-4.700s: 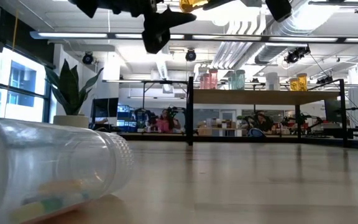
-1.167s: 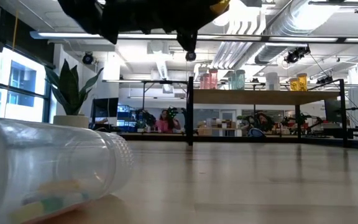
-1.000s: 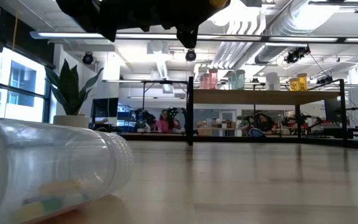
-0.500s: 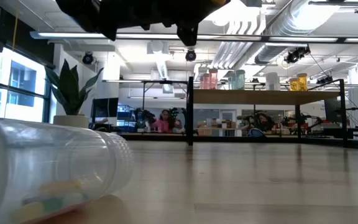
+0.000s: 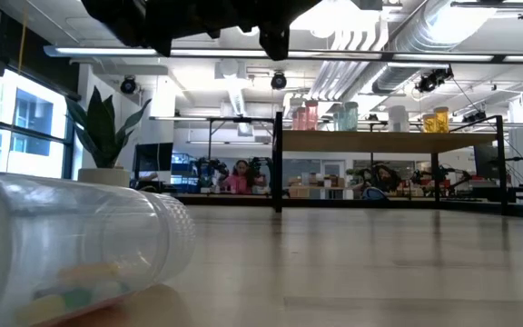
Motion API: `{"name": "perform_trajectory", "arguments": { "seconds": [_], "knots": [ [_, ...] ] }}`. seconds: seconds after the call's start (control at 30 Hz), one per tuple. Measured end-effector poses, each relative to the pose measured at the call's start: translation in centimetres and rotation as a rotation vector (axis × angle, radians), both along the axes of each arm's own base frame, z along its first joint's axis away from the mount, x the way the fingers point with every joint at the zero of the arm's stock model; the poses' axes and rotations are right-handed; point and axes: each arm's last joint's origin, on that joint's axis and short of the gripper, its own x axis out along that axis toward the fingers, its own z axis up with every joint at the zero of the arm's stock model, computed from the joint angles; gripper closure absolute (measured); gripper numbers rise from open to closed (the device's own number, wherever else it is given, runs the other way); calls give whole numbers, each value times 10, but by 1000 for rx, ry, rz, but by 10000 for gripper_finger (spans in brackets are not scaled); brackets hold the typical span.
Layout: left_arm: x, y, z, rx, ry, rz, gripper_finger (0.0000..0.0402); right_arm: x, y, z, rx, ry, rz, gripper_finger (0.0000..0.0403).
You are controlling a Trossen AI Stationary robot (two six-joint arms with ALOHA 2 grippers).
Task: Pick and place medicine bottles onto shelf by color
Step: Put the orange pill bottle on the shelf aligned with the other orange pill bottles
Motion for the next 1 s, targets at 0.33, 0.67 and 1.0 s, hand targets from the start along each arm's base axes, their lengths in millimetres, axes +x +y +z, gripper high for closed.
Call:
{"name": "perform_trajectory", "arguments": {
  "seconds": [0.33, 0.67, 1.0],
  "knots": [
    [0, 0, 0, 0, -2, 0, 304, 0, 0, 0, 17, -2, -14, 285],
    [0, 0, 0, 0, -3, 1, 304, 0, 0, 0, 16, -1, -13, 293],
    [0, 0, 0, 0, 3, 2, 268, 0, 0, 0, 15, 3, -13, 294]
  ]
}}
